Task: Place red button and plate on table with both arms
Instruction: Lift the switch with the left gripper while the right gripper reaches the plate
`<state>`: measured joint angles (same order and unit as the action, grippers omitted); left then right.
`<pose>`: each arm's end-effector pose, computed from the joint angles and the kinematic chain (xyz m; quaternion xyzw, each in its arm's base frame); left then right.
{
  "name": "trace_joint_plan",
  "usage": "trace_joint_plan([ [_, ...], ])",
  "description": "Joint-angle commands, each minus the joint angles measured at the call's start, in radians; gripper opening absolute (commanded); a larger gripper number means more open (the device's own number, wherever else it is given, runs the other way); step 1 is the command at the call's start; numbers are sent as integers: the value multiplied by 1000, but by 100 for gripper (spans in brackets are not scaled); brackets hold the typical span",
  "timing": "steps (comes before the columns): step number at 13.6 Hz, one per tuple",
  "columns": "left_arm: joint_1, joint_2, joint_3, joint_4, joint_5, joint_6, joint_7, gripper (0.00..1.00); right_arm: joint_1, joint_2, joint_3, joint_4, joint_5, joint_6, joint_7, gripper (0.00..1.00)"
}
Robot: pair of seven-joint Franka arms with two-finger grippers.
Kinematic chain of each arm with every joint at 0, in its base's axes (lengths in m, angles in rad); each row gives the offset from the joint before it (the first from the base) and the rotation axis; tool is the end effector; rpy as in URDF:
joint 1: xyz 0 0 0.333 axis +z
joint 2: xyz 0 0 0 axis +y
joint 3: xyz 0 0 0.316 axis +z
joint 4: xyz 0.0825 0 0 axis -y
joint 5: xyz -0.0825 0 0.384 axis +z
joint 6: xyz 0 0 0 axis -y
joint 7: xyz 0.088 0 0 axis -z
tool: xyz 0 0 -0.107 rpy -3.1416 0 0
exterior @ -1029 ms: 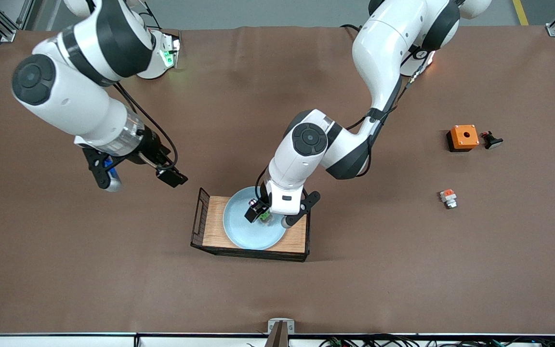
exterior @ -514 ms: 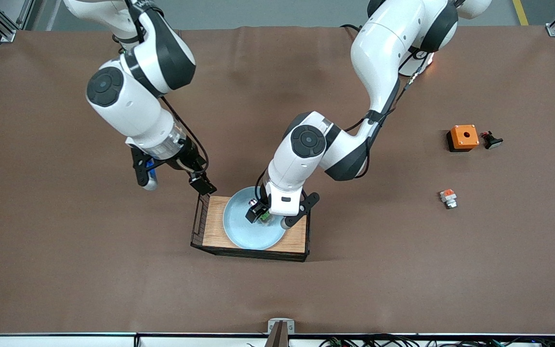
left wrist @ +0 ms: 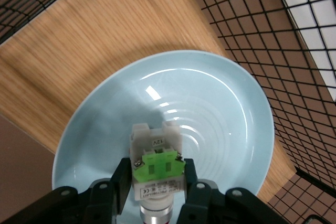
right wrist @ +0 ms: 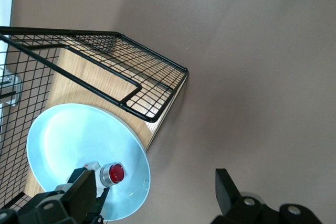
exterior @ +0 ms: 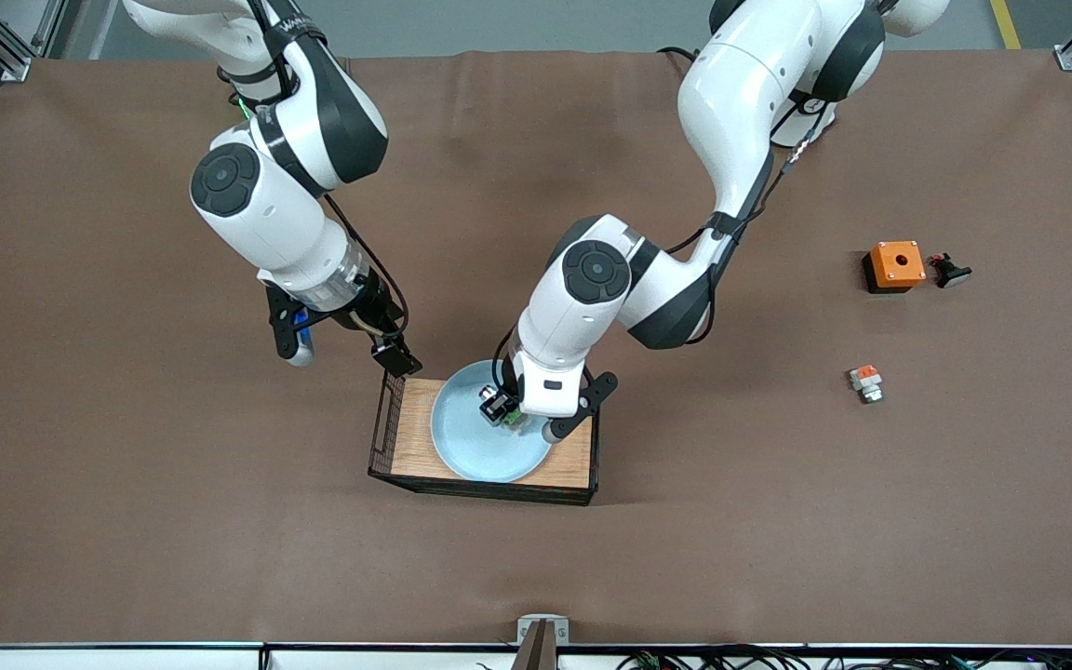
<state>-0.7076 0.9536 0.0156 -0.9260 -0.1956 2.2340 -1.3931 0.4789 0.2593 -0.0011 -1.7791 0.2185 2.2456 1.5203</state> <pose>0.6212 -0.5295 0.3412 0.9065 0.3754 0.0188 0.1922 0.5736 0.3040 0.4318 -0.8281 0.5434 0.0214 0.1360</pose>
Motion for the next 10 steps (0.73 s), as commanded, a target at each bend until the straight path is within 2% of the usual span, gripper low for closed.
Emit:
trace_joint_plan([
  [1, -4, 17, 14, 47, 7, -31, 14, 0, 9, -11, -5, -20, -1, 25, 6, 100],
  [7, 52, -134, 10, 45, -45, -336, 16, 0, 17, 1, -5, -19, -5, 28, 14, 100],
  [10, 97, -219, 7, 39, -44, -531, 107, 0, 24, 50, -3, -8, 2, 32, 12, 100],
])
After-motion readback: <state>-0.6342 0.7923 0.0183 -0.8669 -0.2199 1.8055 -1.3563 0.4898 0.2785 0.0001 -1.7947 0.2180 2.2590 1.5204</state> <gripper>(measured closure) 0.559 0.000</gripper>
